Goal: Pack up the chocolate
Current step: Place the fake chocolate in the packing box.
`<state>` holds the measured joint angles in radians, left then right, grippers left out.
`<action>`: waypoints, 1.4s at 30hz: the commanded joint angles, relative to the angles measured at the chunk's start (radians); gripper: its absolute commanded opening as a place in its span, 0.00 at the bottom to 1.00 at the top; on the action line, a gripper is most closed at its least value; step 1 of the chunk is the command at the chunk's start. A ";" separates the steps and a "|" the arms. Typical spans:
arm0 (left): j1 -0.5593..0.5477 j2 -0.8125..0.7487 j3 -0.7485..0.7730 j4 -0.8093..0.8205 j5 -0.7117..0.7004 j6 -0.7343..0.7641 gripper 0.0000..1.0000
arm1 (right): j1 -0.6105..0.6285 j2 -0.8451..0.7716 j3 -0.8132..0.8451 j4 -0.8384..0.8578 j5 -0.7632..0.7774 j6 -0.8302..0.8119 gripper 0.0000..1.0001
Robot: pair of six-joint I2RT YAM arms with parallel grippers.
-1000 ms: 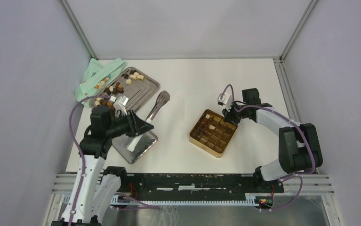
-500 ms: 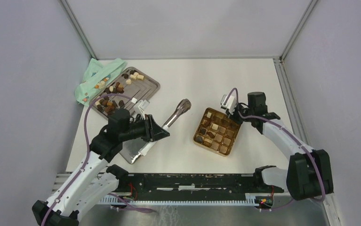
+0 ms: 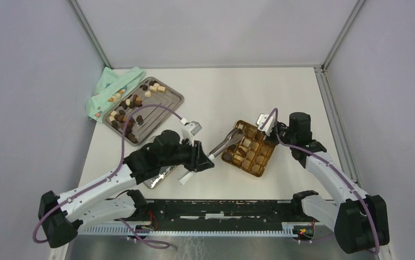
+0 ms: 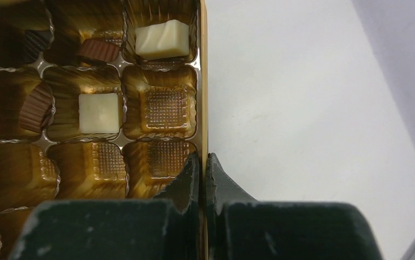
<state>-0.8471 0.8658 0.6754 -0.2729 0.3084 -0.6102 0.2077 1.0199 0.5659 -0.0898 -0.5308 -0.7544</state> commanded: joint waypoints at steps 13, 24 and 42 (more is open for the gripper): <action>-0.134 0.364 0.274 0.007 -0.295 0.115 0.02 | 0.001 0.226 0.105 0.003 -0.028 0.141 0.00; -0.177 0.483 0.340 0.010 -0.301 0.115 0.05 | 0.002 0.212 0.101 0.004 -0.035 0.146 0.01; -0.189 0.553 0.395 -0.061 -0.359 0.107 0.33 | 0.001 0.225 0.111 -0.011 -0.036 0.145 0.01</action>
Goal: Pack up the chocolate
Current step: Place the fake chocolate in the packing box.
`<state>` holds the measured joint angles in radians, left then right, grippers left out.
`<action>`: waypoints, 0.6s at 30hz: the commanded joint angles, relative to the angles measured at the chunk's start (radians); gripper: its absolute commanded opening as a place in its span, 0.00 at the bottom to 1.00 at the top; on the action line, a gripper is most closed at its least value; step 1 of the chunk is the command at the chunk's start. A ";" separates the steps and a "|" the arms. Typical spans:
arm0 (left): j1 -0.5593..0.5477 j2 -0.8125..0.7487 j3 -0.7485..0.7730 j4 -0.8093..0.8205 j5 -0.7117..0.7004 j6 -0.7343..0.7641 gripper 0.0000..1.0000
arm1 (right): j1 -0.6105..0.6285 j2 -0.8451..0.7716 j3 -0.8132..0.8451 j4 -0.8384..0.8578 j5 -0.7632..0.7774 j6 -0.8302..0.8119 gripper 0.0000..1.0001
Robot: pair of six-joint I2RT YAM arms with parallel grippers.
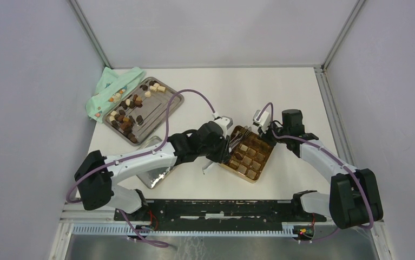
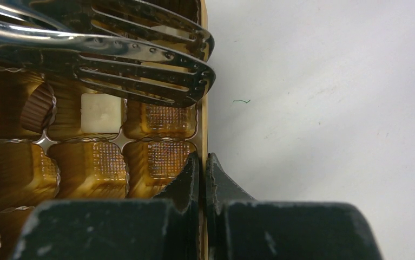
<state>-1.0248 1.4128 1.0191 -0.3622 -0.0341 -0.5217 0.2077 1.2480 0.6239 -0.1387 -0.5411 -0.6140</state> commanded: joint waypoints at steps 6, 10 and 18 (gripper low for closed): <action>-0.013 0.000 0.053 0.027 -0.011 0.014 0.41 | 0.002 -0.001 0.056 0.034 -0.024 0.004 0.01; -0.014 -0.010 0.055 0.028 -0.011 0.010 0.44 | 0.002 -0.001 0.058 0.032 -0.026 0.005 0.02; -0.014 -0.115 0.020 0.034 -0.095 -0.015 0.39 | 0.002 -0.049 0.048 0.045 0.000 -0.011 0.00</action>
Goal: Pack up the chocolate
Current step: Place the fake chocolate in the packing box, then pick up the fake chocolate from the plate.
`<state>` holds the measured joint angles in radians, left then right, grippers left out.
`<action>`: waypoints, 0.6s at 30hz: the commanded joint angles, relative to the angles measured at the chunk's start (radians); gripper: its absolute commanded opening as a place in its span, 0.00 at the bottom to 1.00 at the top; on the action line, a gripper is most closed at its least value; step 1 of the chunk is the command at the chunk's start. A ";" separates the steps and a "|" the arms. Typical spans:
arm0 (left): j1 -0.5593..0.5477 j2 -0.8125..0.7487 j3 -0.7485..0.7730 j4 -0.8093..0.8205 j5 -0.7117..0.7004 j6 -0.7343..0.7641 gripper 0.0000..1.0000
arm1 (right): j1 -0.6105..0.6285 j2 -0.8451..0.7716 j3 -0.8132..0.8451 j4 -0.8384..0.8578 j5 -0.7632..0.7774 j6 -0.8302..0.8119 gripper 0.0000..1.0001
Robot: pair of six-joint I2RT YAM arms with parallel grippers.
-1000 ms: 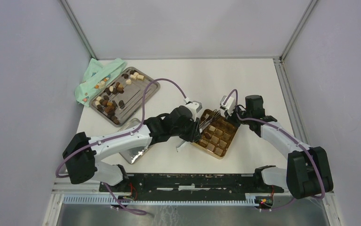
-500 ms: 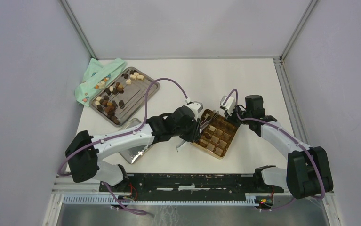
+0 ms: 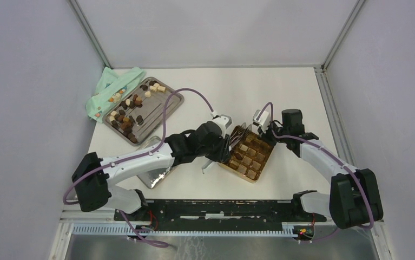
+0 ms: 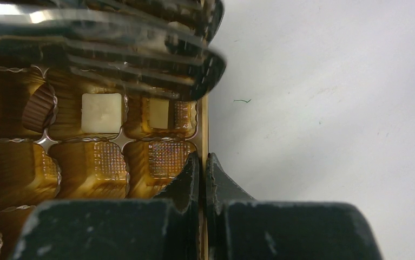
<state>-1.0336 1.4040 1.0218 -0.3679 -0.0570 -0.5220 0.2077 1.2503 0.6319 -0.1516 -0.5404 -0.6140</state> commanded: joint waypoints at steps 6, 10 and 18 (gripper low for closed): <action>-0.004 -0.266 -0.023 -0.004 -0.152 -0.039 0.37 | 0.002 -0.176 -0.001 0.111 0.067 -0.043 0.00; -0.005 -0.346 -0.038 -0.065 -0.198 -0.042 0.36 | 0.001 -0.254 -0.031 0.144 0.075 -0.054 0.00; -0.005 -0.446 -0.066 -0.129 -0.260 -0.047 0.36 | 0.002 -0.283 -0.046 0.171 0.073 -0.058 0.00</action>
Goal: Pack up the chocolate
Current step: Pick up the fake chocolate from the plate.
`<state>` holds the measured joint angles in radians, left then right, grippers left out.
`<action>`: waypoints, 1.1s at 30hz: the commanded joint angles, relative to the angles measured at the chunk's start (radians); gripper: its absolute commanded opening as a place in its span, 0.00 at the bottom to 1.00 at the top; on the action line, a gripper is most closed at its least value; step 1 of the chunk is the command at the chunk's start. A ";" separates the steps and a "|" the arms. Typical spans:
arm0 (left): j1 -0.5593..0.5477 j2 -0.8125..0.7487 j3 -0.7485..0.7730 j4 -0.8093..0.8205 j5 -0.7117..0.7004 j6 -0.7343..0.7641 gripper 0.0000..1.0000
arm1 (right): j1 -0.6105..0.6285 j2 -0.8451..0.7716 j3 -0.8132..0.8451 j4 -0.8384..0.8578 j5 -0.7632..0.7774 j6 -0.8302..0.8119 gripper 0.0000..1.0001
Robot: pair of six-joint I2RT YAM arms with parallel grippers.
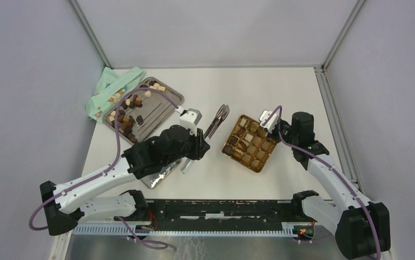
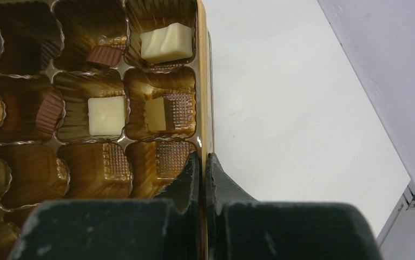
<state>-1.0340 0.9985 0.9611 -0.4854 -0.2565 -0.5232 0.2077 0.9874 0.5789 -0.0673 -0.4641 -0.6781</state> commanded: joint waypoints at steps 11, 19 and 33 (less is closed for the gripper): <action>-0.004 -0.084 -0.022 -0.074 -0.114 -0.045 0.36 | -0.011 0.022 0.025 0.074 -0.023 0.052 0.00; -0.004 -0.096 -0.036 -0.105 -0.152 -0.040 0.36 | -0.095 0.243 0.094 0.020 -0.091 0.235 0.00; 0.000 -0.055 -0.049 -0.156 -0.212 -0.031 0.37 | -0.185 0.434 0.166 -0.060 -0.117 0.328 0.42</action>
<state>-1.0344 0.9497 0.9119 -0.6548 -0.3969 -0.5228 0.0505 1.4441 0.6853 -0.0883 -0.5213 -0.3336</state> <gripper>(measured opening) 0.380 0.327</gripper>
